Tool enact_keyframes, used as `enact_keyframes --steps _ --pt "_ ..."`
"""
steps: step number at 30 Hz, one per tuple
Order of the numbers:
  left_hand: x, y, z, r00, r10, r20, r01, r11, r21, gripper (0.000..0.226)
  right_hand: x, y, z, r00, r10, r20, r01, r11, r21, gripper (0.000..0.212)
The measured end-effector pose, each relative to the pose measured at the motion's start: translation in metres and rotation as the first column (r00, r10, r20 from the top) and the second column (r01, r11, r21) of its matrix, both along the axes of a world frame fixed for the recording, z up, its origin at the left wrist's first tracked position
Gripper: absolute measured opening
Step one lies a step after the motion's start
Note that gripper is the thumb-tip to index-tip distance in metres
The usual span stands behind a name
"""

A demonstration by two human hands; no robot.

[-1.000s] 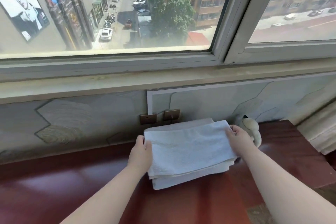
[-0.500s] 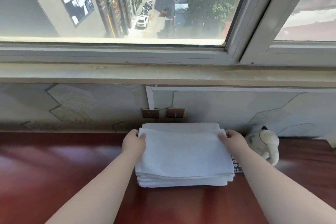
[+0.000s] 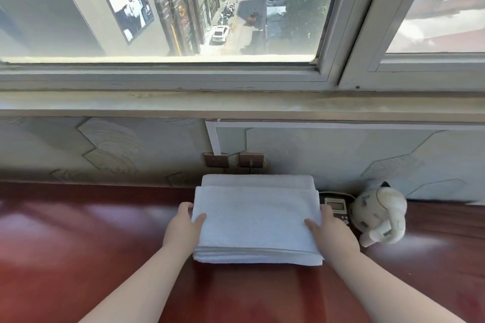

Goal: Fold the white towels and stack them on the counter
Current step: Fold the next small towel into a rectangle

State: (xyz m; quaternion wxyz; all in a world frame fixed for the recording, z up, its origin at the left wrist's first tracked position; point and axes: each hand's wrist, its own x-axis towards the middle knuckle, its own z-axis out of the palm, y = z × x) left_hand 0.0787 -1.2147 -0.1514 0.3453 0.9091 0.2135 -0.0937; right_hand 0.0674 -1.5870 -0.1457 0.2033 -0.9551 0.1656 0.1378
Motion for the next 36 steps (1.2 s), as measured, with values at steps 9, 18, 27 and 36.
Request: enact_keyframes --steps 9,18,27,36 --pt "-0.001 -0.054 0.005 0.733 -0.666 -0.139 0.618 0.565 0.547 0.074 -0.004 0.032 0.004 0.781 0.608 0.143 -0.528 0.765 -0.369 0.081" --pt "-0.003 -0.033 0.004 0.81 -0.488 -0.326 0.587 0.672 0.451 0.095 0.013 0.005 -0.012 0.847 0.512 -0.145 -0.532 0.81 -0.248 0.094" --pt "-0.06 0.007 0.023 0.939 -0.343 -0.021 0.326 0.87 0.37 0.076 -0.003 0.046 0.009 0.815 0.564 0.132 -0.523 0.815 -0.249 0.067" --pt "-0.135 0.103 0.054 0.988 -0.154 0.028 0.128 0.898 0.421 0.069 -0.011 0.104 0.025 0.766 0.607 0.21 -0.602 0.793 -0.096 0.061"
